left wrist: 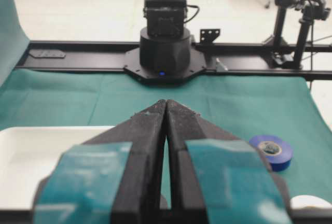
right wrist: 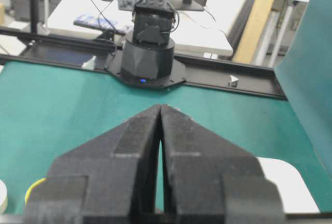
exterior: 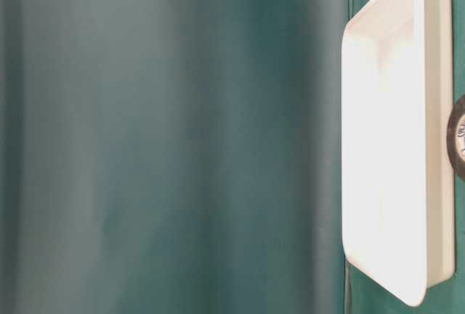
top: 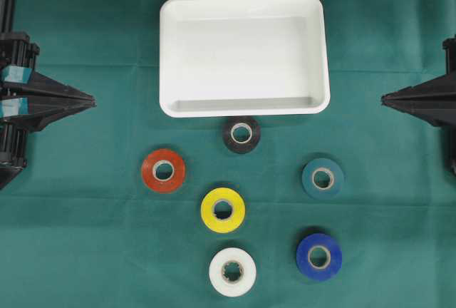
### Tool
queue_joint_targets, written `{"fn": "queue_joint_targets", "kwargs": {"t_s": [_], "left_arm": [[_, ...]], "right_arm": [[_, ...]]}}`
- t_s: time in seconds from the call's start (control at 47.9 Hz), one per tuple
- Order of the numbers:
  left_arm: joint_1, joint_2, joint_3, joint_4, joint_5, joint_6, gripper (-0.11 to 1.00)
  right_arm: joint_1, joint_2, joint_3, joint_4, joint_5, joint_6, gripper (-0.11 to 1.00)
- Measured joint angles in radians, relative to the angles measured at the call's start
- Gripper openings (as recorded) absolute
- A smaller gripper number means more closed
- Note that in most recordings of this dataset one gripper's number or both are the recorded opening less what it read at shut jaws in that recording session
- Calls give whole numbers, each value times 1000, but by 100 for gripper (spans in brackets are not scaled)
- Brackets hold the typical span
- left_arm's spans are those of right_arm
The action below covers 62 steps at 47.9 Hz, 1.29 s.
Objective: Pick up the tape from a random location and place it into the white case.
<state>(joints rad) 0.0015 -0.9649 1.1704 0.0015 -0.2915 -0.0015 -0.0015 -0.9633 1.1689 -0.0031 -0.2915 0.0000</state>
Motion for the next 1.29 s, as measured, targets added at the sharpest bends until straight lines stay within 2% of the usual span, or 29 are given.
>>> {"fn": "queue_joint_targets", "kwargs": {"t_s": [0.626, 0.73, 0.772, 0.835, 0.96, 1.043, 1.106, 1.294], "left_arm": [[-12, 49, -17, 0, 44, 8, 1], [-12, 49, -17, 0, 48, 8, 13], [-12, 49, -18, 0, 49, 8, 22], [-12, 49, -17, 0, 49, 8, 39], [-12, 51, -17, 0, 52, 9, 77], [-12, 55, -18, 0, 54, 9, 95], [-12, 61, -18, 0, 58, 9, 100], [-12, 66, -18, 0, 58, 9, 100]], "right_arm": [[-2, 15, -20, 0, 100, 40, 0], [-2, 18, -21, 0, 103, 41, 2], [-2, 18, -21, 0, 103, 41, 8], [0, 18, -23, 0, 104, 43, 23], [0, 18, -21, 0, 107, 43, 63], [-2, 18, -21, 0, 118, 41, 83], [-2, 20, -21, 0, 130, 41, 92], [0, 20, -23, -2, 143, 41, 92]]}}
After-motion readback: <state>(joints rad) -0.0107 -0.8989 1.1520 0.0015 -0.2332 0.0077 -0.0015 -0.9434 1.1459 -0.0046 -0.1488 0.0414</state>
